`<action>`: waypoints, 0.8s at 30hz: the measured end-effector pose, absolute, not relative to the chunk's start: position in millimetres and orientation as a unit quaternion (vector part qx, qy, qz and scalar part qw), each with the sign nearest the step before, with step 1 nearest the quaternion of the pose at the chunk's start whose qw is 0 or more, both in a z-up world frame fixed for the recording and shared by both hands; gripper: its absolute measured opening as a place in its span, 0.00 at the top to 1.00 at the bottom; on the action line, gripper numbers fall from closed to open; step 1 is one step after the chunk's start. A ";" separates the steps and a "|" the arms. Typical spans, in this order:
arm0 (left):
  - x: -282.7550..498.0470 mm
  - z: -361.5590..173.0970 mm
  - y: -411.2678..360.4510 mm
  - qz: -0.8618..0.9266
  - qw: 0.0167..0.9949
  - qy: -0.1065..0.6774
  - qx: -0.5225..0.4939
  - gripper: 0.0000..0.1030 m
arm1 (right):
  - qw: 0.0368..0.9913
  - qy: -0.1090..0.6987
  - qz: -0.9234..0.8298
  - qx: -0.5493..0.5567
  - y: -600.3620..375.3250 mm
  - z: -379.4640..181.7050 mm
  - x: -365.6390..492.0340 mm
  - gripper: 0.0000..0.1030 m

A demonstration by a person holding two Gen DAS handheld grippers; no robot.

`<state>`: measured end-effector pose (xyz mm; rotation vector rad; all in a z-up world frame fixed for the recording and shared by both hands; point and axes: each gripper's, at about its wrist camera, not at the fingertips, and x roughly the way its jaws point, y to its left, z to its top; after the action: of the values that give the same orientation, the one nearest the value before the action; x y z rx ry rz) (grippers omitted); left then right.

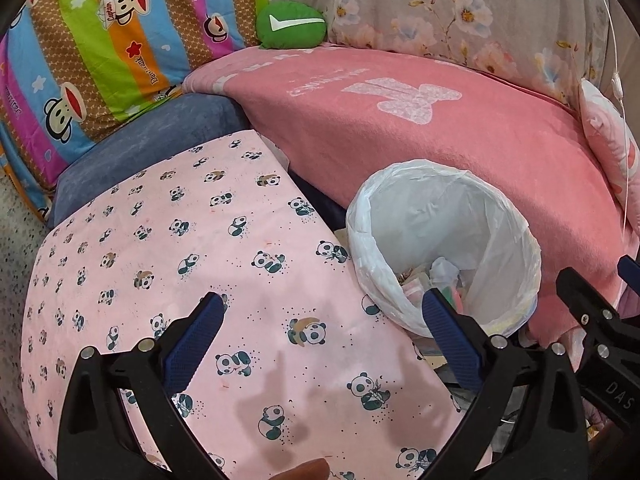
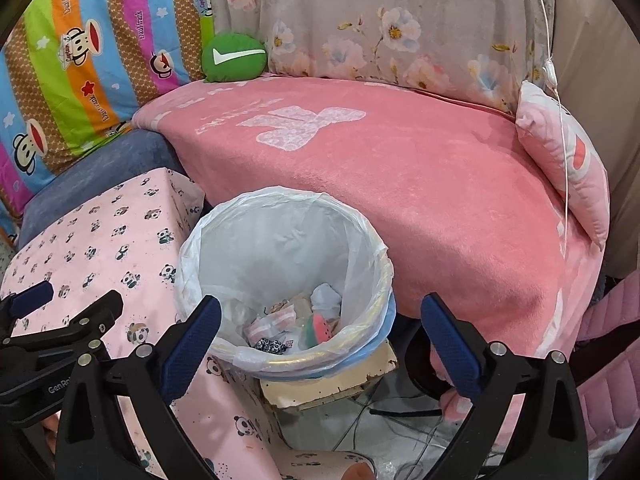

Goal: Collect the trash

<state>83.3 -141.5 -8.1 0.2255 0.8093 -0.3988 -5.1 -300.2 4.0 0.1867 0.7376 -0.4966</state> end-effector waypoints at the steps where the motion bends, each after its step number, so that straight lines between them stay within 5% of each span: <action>1: 82.8 -9.1 -142.2 -0.192 0.893 0.392 0.110 0.08 | 0.899 0.354 -0.240 0.089 -300.4 5.4 -7.3 0.07; 24: 77.6 -12.0 -142.0 -0.160 0.892 0.409 0.104 0.08 | 0.889 0.383 -0.246 0.040 -292.5 7.0 -15.9 0.07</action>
<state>77.6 -142.0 -12.0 0.2163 0.8483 -0.3313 -15.9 -292.5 7.0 0.0821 0.7962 -0.5115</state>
